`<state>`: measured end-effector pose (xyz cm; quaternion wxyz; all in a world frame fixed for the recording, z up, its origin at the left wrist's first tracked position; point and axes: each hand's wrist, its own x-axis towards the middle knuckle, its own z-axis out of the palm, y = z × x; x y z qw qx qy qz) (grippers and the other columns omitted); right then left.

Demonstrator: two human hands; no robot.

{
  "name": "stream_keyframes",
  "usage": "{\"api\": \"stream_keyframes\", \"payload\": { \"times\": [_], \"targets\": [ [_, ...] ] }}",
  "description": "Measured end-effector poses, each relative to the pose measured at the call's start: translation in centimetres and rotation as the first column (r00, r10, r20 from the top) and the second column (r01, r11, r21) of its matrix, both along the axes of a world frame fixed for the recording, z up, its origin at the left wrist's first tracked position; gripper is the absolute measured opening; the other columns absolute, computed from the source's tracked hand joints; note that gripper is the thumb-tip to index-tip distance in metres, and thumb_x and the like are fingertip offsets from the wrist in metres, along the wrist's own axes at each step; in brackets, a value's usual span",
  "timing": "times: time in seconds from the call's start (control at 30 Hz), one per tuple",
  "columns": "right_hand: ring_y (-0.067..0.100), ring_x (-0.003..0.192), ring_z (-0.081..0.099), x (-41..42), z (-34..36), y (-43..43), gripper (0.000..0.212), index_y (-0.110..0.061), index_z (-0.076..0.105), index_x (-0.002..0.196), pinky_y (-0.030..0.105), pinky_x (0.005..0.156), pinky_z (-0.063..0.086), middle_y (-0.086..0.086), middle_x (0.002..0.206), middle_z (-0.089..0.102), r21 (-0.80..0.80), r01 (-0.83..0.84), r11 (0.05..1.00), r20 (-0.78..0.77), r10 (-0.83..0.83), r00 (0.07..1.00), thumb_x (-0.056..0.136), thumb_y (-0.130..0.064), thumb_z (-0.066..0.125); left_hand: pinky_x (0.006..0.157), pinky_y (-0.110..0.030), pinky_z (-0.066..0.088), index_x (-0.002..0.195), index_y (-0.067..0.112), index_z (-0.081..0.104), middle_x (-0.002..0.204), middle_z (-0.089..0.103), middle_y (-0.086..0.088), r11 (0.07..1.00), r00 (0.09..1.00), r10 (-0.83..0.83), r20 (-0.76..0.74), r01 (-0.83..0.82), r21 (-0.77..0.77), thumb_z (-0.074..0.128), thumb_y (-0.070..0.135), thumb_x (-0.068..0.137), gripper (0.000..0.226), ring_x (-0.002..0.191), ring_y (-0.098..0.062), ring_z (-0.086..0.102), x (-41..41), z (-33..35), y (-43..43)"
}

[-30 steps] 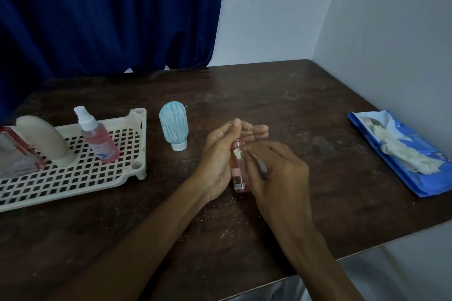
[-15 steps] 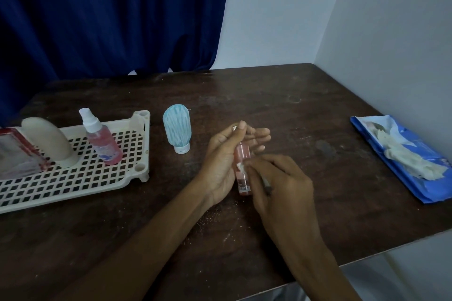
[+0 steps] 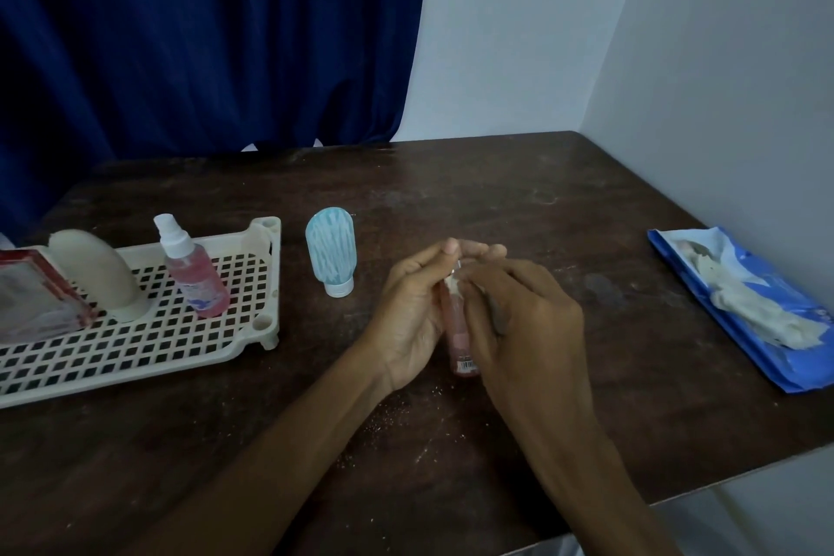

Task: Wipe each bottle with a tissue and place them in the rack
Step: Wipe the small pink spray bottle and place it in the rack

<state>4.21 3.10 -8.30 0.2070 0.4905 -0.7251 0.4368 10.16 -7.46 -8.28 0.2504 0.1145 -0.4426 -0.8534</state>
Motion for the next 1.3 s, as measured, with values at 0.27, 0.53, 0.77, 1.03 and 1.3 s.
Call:
{"api": "stream_keyframes", "payload": {
  "times": [0.27,0.53,0.77,1.03,1.3],
  "targets": [
    [0.009,0.075,0.063,-0.9,0.9,0.6,0.022,-0.013,0.076,0.089,0.009,0.066,0.044,0.0,0.085,0.069,0.002,0.007,1.0,0.02,-0.007,1.0,0.09,-0.025,0.058,0.087,-0.028,0.056,0.11,-0.004,0.067,0.116,0.072,-0.017,0.998,0.999,0.018,-0.031,-0.016,0.056,0.058,0.015,0.089,0.03,0.111,-0.023,0.069,-0.1,-0.1,-0.2],
    [0.008,0.071,0.061,-0.4,0.8,0.6,0.003,-0.011,0.075,0.083,0.014,0.063,0.048,-0.001,0.082,0.067,0.03,-0.013,0.999,-0.025,0.014,1.0,0.086,-0.012,0.075,0.086,-0.025,0.056,0.11,-0.003,0.068,0.115,0.072,-0.016,0.997,0.999,0.047,-0.024,-0.045,0.058,0.063,0.016,0.085,0.032,0.11,-0.022,0.07,-0.2,-0.2,-0.1],
    [-0.002,0.071,0.056,-2.2,0.6,0.6,0.006,-0.012,0.075,0.085,0.001,0.073,0.042,-0.005,0.08,0.068,0.029,0.015,0.999,0.084,-0.017,0.996,0.084,-0.008,0.071,0.094,-0.031,0.055,0.109,-0.001,0.07,0.116,0.072,-0.016,0.999,0.999,0.041,-0.017,-0.041,0.021,0.064,0.017,0.084,0.031,0.112,-0.024,0.069,-0.2,-0.6,-0.3],
    [-0.008,0.084,0.066,-2.0,-1.4,2.7,0.019,-0.036,0.072,0.093,0.007,0.067,0.049,-0.028,0.084,0.071,-0.155,0.069,0.985,0.617,0.042,0.786,0.087,-0.018,0.072,0.101,-0.043,0.052,0.118,0.001,0.067,0.114,0.073,-0.016,0.969,0.996,0.092,0.004,-0.089,-0.229,0.062,0.023,0.09,0.035,0.112,-0.028,0.068,-0.3,-0.5,-1.2],
    [0.011,0.084,0.073,-2.0,-2.8,3.4,0.013,-0.021,0.078,0.097,0.027,0.075,0.057,-0.006,0.089,0.077,-0.279,0.055,0.959,0.765,0.187,0.617,0.087,-0.013,0.073,0.09,-0.038,0.058,0.119,0.004,0.069,0.104,0.076,-0.01,0.755,0.975,0.222,0.013,-0.163,-0.635,0.071,0.014,0.088,0.032,0.097,-0.024,0.074,0.2,-0.7,-0.1]
  ]
}}
